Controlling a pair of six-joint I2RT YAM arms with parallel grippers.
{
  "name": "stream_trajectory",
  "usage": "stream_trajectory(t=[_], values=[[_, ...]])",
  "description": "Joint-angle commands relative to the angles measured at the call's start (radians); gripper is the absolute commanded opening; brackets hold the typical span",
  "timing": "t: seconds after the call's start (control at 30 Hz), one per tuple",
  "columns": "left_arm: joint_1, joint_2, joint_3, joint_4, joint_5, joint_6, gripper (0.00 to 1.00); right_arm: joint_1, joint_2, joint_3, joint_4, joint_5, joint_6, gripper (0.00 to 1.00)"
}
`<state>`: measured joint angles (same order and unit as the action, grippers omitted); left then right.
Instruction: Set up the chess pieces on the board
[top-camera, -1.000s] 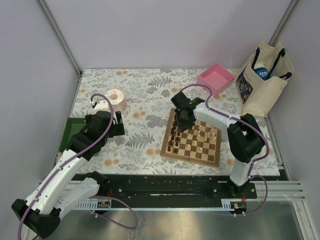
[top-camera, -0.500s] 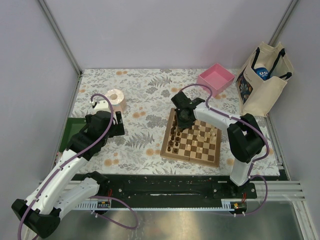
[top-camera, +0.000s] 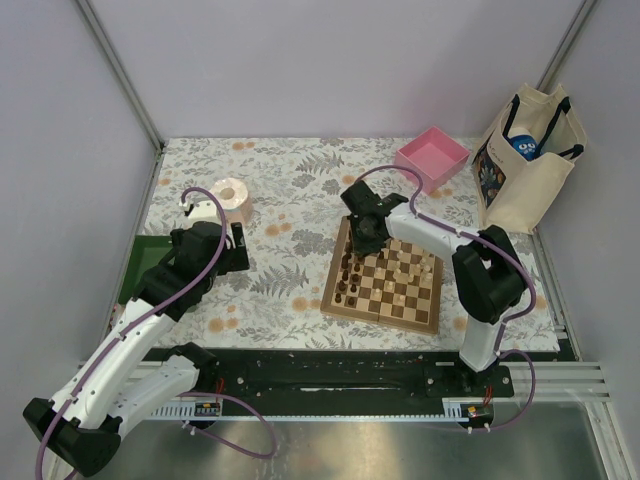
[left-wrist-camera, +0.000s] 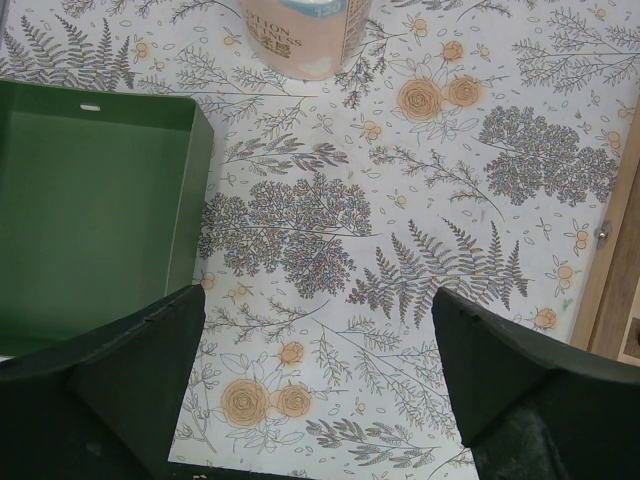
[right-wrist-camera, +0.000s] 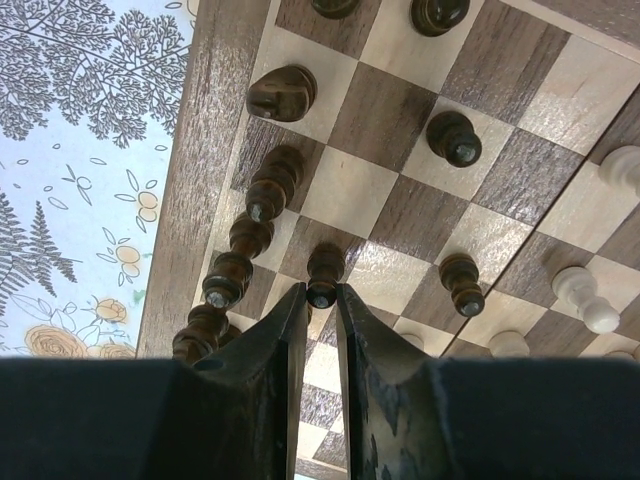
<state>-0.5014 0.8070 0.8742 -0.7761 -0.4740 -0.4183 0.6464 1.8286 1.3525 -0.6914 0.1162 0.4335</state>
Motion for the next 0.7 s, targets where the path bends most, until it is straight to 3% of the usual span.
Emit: stream_trajectory(t=[0.0,0.3,0.67], values=[[0.006,-0.006,-0.006,0.015,0.006,0.006,0.99,-0.007,0.029,0.039,0.024,-0.003,-0.006,0.26],[0.006,-0.005,-0.006,0.014,0.008,0.006,0.99,-0.007,0.009,0.03,0.024,0.003,-0.006,0.35],[0.006,-0.009,-0.006,0.015,0.006,0.006,0.99,-0.053,-0.124,0.028,-0.006,0.048,-0.015,0.39]])
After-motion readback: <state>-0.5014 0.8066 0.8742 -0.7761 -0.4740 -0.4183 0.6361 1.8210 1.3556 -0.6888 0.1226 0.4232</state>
